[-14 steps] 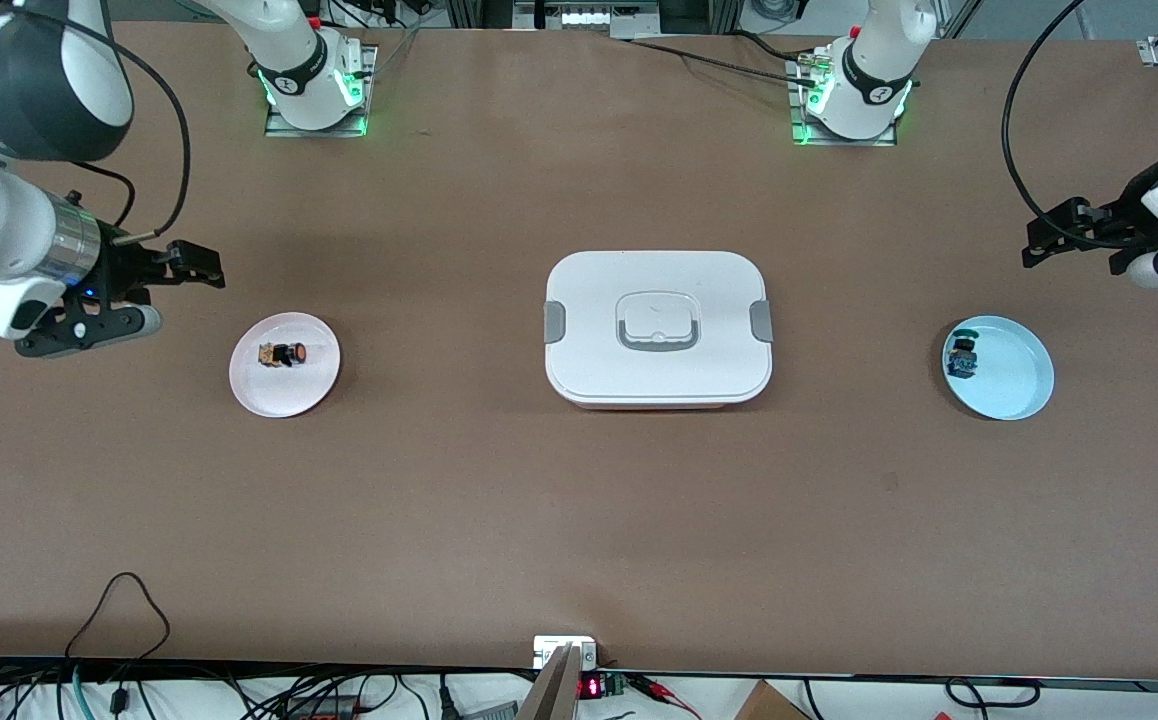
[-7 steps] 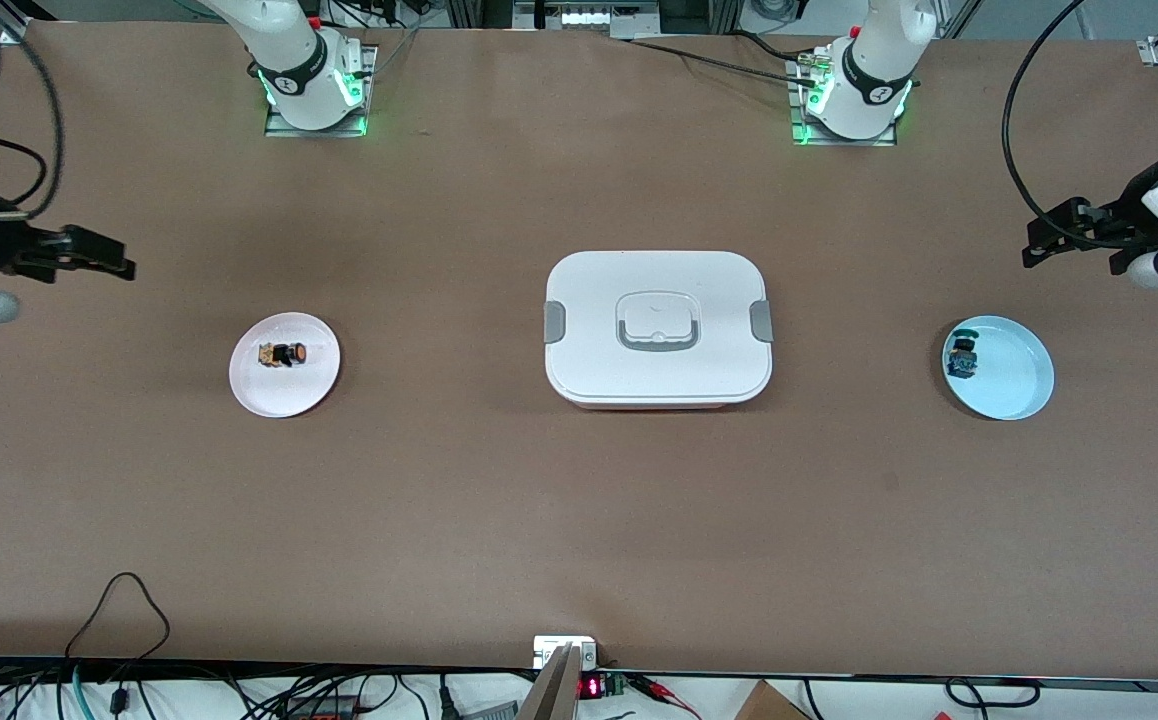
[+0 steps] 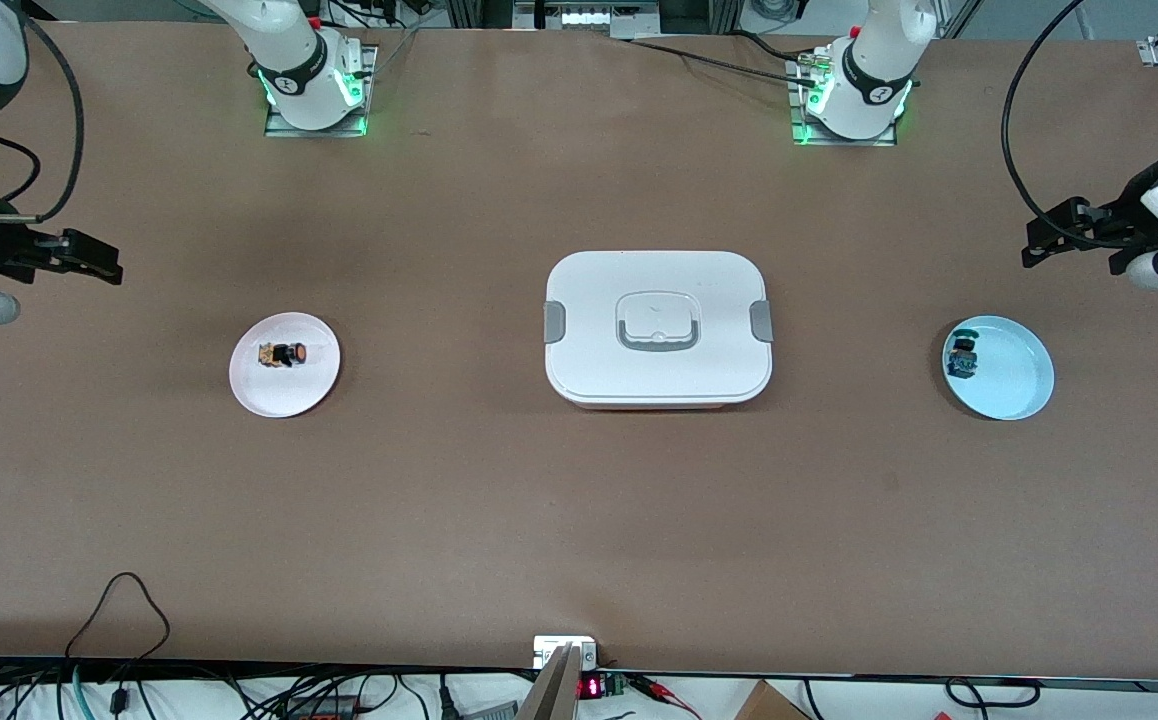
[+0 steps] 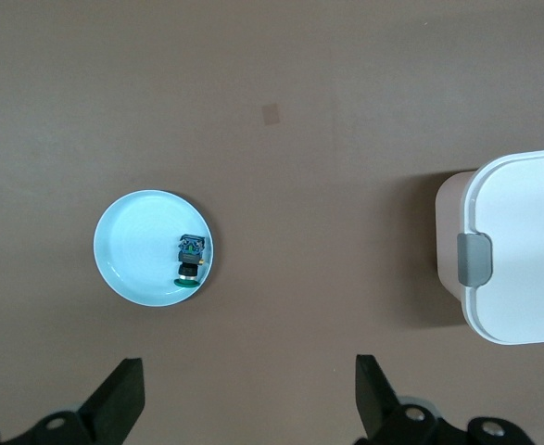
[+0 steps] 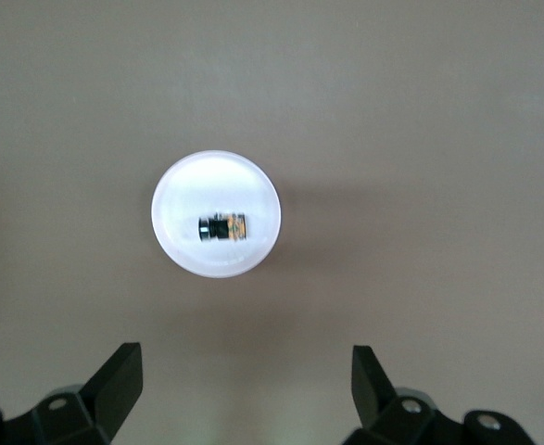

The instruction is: Transfer orange switch to right arm and place

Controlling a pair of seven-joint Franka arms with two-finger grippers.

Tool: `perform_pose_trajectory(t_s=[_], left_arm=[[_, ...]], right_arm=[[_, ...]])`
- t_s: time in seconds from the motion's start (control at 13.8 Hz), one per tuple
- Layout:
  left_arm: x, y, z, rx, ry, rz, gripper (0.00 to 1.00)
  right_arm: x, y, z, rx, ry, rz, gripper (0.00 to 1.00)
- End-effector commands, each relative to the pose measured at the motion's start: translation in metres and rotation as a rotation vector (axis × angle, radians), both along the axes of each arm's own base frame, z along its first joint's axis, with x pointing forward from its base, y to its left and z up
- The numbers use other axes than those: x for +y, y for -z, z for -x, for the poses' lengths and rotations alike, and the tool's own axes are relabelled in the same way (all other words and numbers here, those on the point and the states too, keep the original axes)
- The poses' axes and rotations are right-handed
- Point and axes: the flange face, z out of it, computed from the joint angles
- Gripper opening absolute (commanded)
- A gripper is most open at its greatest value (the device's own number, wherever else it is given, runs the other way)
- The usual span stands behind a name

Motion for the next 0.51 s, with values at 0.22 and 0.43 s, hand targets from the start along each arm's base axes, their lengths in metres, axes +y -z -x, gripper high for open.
perform_pose_trajectory(t_s=[0.22, 0.43], left_arm=[[0.0004, -0.0057, -0.0045, -0.007, 0.026, -0.030, 1.00], [0.0004, -0.0058, -0.0047, -0.009, 0.026, -0.030, 1.00]], right_arm=[[-0.0107, -0.0001, 0.0264, -0.015, 0.044, -0.005, 1.00], [-0.0141, -0.0012, 0.0246, -0.009, 0.067, -0.018, 1.00]])
